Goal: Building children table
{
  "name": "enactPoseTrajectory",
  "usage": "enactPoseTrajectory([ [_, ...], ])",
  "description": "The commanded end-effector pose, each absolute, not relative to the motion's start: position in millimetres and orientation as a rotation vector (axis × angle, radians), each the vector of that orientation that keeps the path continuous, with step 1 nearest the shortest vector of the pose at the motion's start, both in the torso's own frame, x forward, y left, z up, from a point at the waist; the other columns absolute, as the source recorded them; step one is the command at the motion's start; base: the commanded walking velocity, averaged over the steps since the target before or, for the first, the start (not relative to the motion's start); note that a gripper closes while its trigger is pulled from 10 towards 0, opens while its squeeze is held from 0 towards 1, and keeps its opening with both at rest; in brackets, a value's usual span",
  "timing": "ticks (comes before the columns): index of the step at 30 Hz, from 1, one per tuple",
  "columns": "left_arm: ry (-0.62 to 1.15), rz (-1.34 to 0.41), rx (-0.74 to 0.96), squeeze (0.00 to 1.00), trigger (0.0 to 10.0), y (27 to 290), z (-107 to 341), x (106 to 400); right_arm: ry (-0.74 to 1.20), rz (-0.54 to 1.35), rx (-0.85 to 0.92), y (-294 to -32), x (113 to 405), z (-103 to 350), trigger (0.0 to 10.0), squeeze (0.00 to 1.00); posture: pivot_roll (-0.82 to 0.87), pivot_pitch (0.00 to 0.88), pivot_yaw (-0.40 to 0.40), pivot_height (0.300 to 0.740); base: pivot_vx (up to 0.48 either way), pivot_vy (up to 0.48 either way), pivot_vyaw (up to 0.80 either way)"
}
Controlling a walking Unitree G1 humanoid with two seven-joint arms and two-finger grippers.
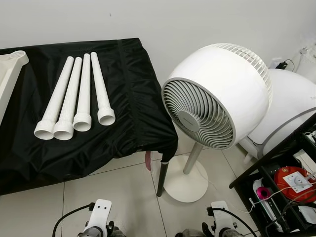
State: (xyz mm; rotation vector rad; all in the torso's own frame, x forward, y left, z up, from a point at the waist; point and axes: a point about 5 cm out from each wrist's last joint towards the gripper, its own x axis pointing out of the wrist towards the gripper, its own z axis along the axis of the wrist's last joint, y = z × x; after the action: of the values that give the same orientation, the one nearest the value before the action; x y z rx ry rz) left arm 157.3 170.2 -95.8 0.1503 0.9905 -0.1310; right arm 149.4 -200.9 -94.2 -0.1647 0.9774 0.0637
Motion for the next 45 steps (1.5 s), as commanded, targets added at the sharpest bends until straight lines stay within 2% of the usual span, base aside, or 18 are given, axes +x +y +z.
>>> enactPoseTrajectory([
  [1,1.002,-0.117,0.148,0.0,10.0,169.3,-97.2,154.5,0.996,0.074,-0.149,-197.6,146.1,-96.2,10.0,0.0,0.01,0.0,0.015,0.74,0.0,0.0,0.0],
  [11,0.98,-0.116,0.112,0.0,10.0,165.7,-95.4,159.0,0.971,0.072,-0.157,-202.4,151.4,-93.1,10.0,0.0,0.02,0.0,0.011,0.74,0.0,0.0,0.0],
  [25,1.006,-0.13,0.089,0.0,10.0,160.3,-99.5,149.1,0.973,0.084,-0.129,-202.7,152.7,-92.5,10.0,0.0,0.02,0.0,0.013,0.74,0.0,0.0,0.0],
  [27,1.018,-0.138,0.066,0.0,10.0,151.9,-102.1,142.7,0.964,0.094,-0.132,-200.6,154.8,-91.8,10.0,0.0,0.02,0.0,0.01,0.74,0.0,0.0,0.0],
  [45,1.027,-0.114,0.036,0.0,10.0,163.4,-99.1,151.5,0.956,0.101,-0.134,-206.6,155.9,-90.0,10.0,0.0,0.01,0.0,0.002,0.74,0.0,0.048,0.0],
])
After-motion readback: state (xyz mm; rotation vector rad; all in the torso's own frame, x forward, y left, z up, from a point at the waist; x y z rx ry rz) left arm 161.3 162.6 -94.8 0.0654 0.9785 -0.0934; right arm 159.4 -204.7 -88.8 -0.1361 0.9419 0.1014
